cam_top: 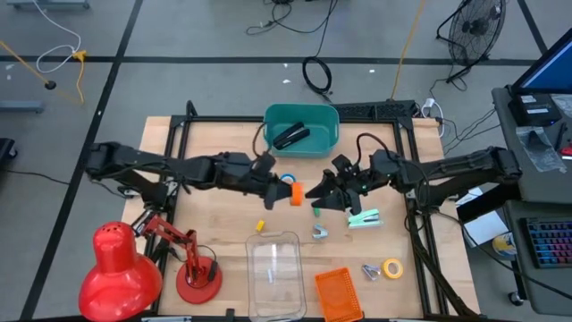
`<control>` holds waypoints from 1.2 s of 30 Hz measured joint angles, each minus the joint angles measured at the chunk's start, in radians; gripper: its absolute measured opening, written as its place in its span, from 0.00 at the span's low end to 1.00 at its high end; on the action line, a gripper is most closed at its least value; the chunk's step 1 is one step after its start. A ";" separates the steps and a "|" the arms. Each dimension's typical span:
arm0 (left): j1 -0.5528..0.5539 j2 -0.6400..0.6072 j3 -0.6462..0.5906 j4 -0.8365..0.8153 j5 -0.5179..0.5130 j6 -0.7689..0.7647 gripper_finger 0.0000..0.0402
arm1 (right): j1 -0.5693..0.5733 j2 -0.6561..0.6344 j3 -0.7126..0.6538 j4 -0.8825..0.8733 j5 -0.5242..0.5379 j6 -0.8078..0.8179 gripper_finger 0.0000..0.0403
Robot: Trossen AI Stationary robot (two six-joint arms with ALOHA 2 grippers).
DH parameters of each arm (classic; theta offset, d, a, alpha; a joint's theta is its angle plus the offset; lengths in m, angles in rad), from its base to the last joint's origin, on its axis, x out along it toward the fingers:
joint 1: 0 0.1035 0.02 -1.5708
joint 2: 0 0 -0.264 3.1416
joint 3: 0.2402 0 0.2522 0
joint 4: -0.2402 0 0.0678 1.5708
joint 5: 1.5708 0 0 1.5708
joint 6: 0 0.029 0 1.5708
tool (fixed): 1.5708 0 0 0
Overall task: Pick and place Stapler, Stapler remover, tape
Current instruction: Put the orange tape into the transparent bin
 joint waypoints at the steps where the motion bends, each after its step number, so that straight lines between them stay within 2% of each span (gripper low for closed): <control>1: 0.001 0.017 0.034 -0.016 0.003 0.011 0.09 | -0.002 0.000 0.000 0.001 0.001 0.000 0.59; 7: 0.003 0.098 0.174 -0.132 0.019 0.063 0.09 | -0.005 0.000 0.000 0.005 0.000 0.000 0.59; 15: 0.021 0.108 0.194 -0.176 0.022 0.066 0.09 | -0.005 0.000 0.000 0.006 -0.008 0.024 0.58; 19: 0.025 0.108 0.194 -0.173 0.051 0.050 0.09 | -0.005 0.000 0.000 0.000 -0.011 0.025 0.48; 27: 0.021 0.108 0.194 -0.152 0.076 0.036 0.10 | -0.011 0.002 0.000 -0.005 -0.013 0.016 0.17; 30: 0.021 0.108 0.194 -0.126 0.115 0.032 0.11 | -0.011 0.001 0.000 0.001 -0.014 0.000 0.07; 36: 0.021 0.090 0.192 -0.139 0.143 0.063 0.20 | -0.009 0.001 0.000 -0.003 -0.027 0.013 0.07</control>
